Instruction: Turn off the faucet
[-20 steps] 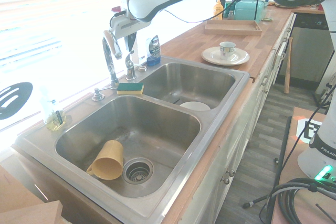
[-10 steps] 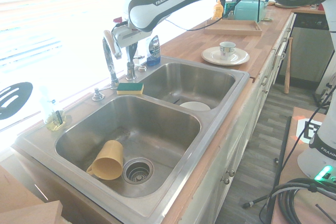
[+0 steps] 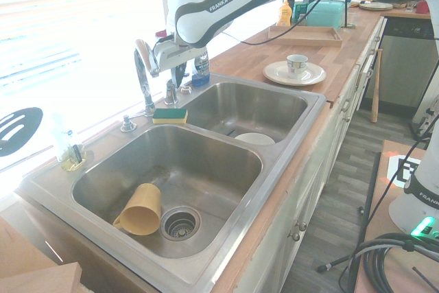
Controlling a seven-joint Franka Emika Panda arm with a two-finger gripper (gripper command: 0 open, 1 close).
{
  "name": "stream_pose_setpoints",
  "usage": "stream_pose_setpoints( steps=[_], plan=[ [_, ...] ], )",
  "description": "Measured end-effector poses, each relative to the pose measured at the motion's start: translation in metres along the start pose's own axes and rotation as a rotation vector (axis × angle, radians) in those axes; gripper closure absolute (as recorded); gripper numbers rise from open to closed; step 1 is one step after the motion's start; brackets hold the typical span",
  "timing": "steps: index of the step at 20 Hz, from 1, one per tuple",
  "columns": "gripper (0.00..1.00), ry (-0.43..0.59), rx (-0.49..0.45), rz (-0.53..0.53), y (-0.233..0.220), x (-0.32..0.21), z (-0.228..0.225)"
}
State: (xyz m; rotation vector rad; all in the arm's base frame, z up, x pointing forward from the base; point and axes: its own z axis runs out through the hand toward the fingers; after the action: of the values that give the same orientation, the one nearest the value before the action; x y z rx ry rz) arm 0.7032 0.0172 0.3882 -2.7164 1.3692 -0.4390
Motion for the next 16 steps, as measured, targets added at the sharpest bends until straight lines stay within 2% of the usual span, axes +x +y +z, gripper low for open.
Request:
stream_pose_setpoints(
  steps=[11,16],
  plan=[
    [1.00,-0.183,-0.170,0.006,0.072,-0.031,0.005],
    [1.00,-0.255,-0.217,0.006,0.105,-0.060,-0.014]
  ],
)
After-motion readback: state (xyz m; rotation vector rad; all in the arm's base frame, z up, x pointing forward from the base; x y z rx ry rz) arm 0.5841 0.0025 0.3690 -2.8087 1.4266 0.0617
